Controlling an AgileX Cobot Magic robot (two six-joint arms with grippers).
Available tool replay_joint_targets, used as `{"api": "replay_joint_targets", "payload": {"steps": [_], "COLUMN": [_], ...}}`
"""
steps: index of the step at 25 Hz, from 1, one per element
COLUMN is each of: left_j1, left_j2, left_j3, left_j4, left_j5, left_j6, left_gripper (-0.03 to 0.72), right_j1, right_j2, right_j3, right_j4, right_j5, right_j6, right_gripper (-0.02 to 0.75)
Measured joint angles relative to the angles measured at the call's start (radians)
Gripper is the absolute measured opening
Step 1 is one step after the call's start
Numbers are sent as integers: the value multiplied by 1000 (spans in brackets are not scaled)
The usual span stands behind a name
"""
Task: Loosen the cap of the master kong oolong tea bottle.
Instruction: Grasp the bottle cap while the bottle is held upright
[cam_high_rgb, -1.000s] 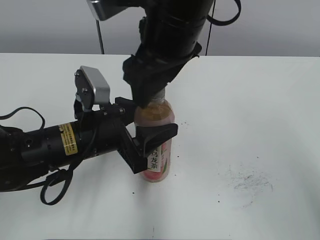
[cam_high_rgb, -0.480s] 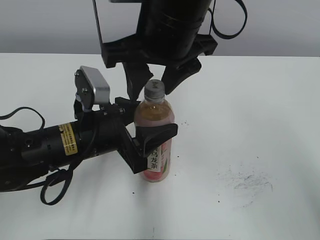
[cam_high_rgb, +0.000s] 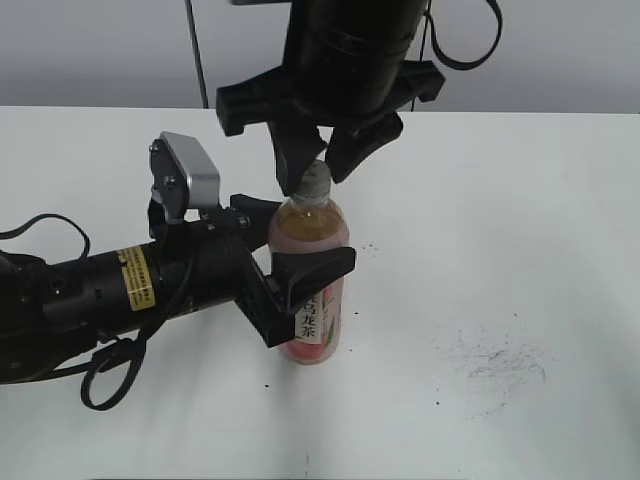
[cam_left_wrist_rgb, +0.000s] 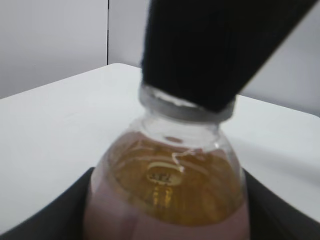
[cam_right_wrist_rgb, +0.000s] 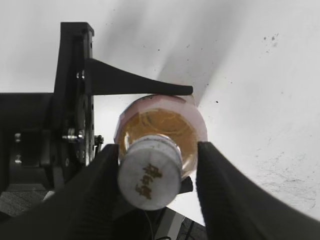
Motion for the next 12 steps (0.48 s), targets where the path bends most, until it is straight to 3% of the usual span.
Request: {"api": "replay_joint_targets", "payload": {"steps": [3,7,12], "left_j1": [0,0,0], "left_j2": [0,0,0], "left_j3": [0,0,0], "left_j4": [0,0,1], "left_j5": [0,0,0], "left_j6": [0,0,0], "left_gripper": [449,449,449], "right_j1": [0,0,0], "right_j2": [0,0,0], "right_j3": [0,0,0], "right_j4": [3,4,10], "right_j5": [0,-1,-2], "right_j6": [-44,-180,-614], "right_gripper": [276,277,277]}}
